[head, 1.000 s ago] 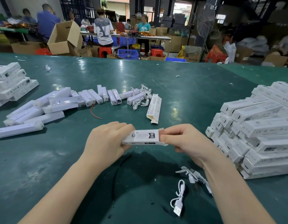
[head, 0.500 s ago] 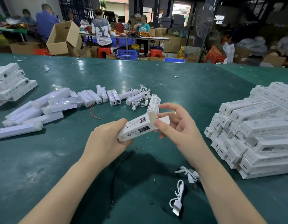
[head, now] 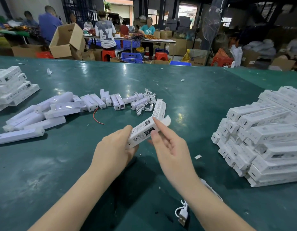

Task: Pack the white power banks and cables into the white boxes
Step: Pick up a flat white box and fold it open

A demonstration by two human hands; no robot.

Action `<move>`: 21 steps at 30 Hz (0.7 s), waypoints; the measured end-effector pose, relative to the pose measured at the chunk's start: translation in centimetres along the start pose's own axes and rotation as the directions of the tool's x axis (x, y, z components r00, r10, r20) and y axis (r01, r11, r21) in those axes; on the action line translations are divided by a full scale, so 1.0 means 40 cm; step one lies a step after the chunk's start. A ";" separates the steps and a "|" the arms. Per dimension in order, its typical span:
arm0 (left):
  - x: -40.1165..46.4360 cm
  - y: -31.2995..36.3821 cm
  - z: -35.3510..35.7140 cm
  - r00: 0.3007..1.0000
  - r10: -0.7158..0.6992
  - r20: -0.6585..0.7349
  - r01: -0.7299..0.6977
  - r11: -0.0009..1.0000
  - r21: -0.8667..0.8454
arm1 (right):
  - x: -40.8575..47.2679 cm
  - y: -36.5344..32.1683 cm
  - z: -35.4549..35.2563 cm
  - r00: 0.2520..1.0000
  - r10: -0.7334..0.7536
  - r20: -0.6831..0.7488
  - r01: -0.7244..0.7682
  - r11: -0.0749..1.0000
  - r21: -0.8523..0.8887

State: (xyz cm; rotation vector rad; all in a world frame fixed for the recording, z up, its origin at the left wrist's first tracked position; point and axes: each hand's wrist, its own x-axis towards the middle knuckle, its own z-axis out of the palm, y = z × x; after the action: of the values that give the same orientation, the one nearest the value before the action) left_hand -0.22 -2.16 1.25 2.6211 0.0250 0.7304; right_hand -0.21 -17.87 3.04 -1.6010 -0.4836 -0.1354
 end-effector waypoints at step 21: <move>-0.007 0.024 -0.038 0.977 0.181 -0.114 -0.160 0.971 0.177 | 0.025 -0.008 -0.027 0.976 0.149 -0.160 -0.088 0.938 0.334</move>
State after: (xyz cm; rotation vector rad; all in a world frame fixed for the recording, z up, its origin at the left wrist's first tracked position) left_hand -1.30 -2.49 2.66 2.7551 -0.1080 0.9967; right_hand 0.80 -18.68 3.82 -1.2743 -0.2486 -0.1040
